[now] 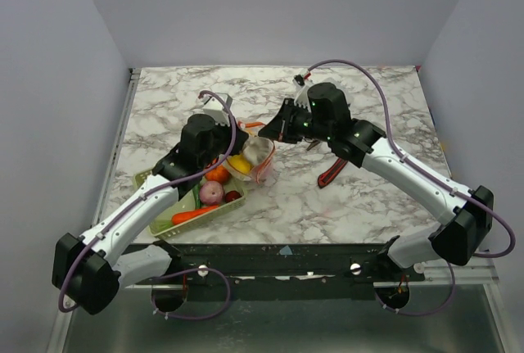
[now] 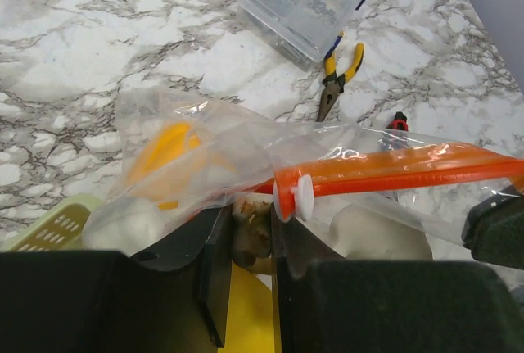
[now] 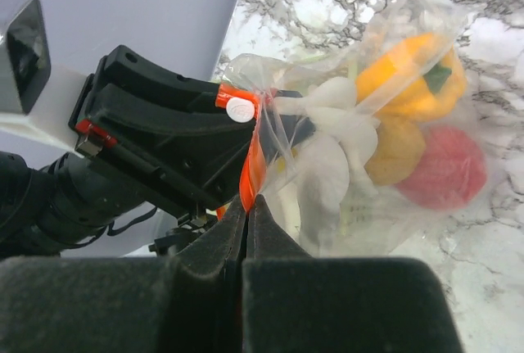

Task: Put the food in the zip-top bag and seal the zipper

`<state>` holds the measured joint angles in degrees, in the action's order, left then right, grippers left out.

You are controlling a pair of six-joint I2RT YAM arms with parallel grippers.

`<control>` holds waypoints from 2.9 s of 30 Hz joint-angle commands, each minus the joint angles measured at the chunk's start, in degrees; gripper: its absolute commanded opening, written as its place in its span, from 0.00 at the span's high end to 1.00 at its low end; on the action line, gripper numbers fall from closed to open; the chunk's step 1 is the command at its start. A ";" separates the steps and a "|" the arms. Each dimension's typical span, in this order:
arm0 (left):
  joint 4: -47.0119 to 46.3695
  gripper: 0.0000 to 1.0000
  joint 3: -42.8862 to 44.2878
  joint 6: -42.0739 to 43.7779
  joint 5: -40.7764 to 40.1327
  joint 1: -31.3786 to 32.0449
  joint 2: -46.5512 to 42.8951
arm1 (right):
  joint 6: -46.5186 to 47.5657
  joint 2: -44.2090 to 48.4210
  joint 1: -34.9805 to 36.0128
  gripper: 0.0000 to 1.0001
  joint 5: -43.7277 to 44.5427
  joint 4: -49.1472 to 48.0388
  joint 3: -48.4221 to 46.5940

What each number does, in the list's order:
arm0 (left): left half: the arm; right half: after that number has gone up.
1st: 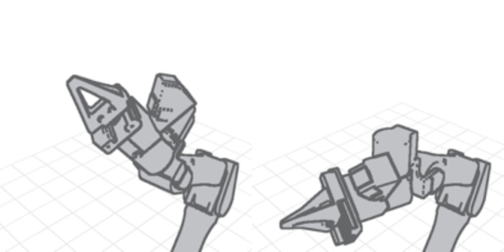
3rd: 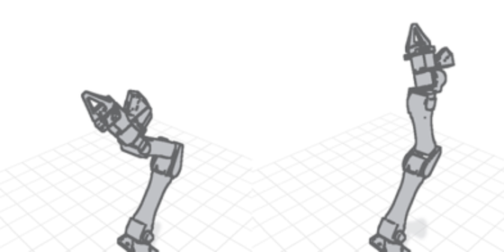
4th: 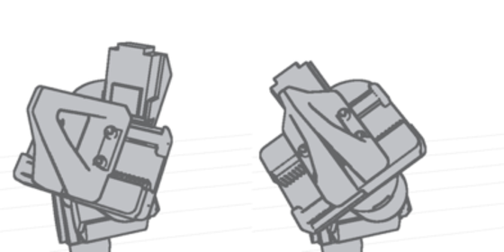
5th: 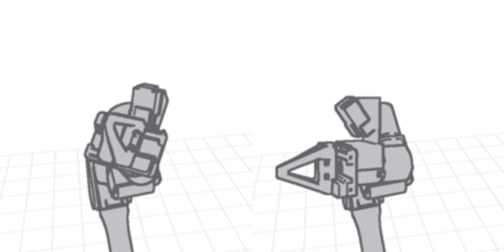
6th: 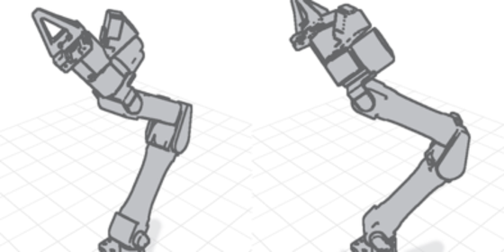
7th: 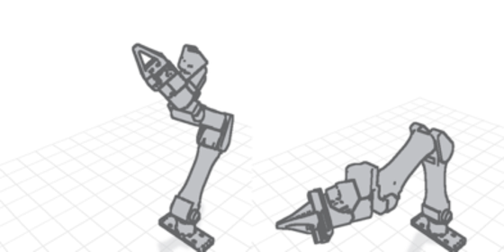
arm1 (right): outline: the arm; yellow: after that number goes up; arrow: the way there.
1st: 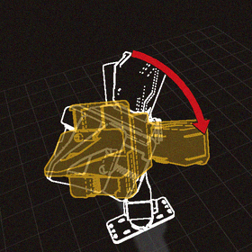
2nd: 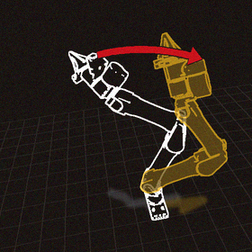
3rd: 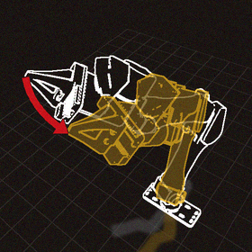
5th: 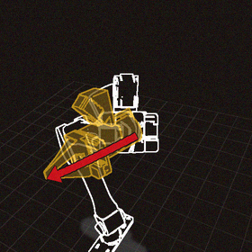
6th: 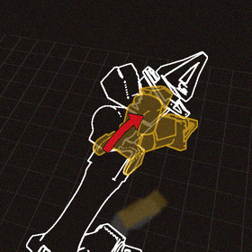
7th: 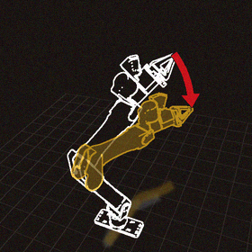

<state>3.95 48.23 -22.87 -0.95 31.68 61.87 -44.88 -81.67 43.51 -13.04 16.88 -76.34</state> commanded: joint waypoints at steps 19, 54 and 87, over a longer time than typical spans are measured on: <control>18.66 0.23 11.91 -4.71 26.81 0.14 -2.88 | 4.10 0.35 -4.01 1.00 6.46 2.02 -0.99; 27.25 0.15 -8.23 -12.24 -13.53 -3.91 4.87 | 4.32 1.80 -5.12 1.00 3.77 1.07 2.09; 2.11 0.95 -1.76 -13.02 32.34 -3.40 -15.95 | 2.09 1.91 -5.11 1.00 -0.43 -1.47 2.63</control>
<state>15.35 46.15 -33.34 18.09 28.05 43.07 -41.69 -81.08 38.54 -10.63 18.52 -73.52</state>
